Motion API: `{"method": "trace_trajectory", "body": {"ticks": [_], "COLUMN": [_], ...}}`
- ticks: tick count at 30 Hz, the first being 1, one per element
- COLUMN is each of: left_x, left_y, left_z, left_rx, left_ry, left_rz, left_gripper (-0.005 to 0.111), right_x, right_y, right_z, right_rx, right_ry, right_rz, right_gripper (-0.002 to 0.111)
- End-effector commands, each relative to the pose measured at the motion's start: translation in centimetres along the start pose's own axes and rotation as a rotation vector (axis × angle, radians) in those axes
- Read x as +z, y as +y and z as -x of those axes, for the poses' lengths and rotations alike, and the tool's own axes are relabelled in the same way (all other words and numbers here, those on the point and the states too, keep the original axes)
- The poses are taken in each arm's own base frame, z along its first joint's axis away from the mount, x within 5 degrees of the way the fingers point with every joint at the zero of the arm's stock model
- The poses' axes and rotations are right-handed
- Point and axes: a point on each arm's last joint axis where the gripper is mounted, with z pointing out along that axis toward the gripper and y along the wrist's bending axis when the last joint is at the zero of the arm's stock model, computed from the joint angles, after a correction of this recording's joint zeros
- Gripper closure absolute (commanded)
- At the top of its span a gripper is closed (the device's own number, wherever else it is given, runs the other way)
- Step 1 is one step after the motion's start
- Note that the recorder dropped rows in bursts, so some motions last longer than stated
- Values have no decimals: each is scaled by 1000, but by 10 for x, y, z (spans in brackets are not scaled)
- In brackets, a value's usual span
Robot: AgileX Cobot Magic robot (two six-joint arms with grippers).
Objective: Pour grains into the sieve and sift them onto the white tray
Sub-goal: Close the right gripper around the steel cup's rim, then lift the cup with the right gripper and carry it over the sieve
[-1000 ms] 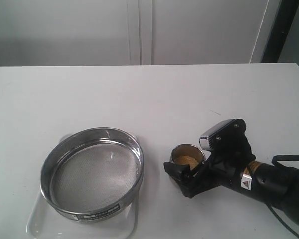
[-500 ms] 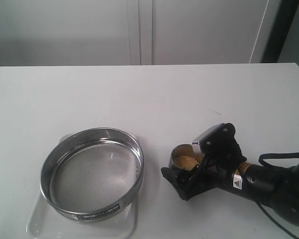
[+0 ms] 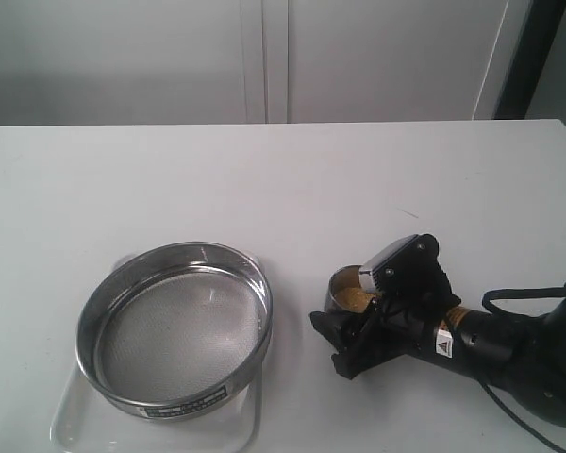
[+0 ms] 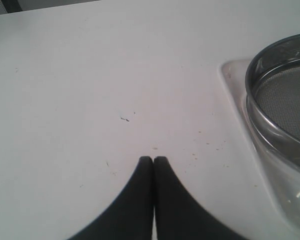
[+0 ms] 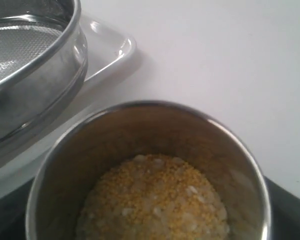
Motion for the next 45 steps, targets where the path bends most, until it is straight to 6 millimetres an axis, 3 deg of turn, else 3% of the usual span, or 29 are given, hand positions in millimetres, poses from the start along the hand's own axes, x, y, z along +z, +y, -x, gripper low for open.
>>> {"method": "trace_trajectory", "body": {"ticks": [1,5,6,19,45], "left_x": [0,0,0,0,0], "left_y": [-1,-1,-1,-1,-1], "left_z": [-1,-1,-1,-1,-1], "left_rx": [-17,-17,-17,-17,-17], "left_ry": [4,4,4,4,4], "left_rz": [-10,-10,-10,-10,-10], "left_gripper": [107,107,107,107,107], "right_x": [1,1,1,-7,-68], "right_y": [0,1,1,-1,9], "right_z": [0,-1,-1,4,79], "right_rx": [-12,-24,-28,-64,-240], "right_ry": [5,8,8,81,-20], "right_rz": [0,16,19,-10,-58], "right_gripper": [64,107,108,108,108]}}
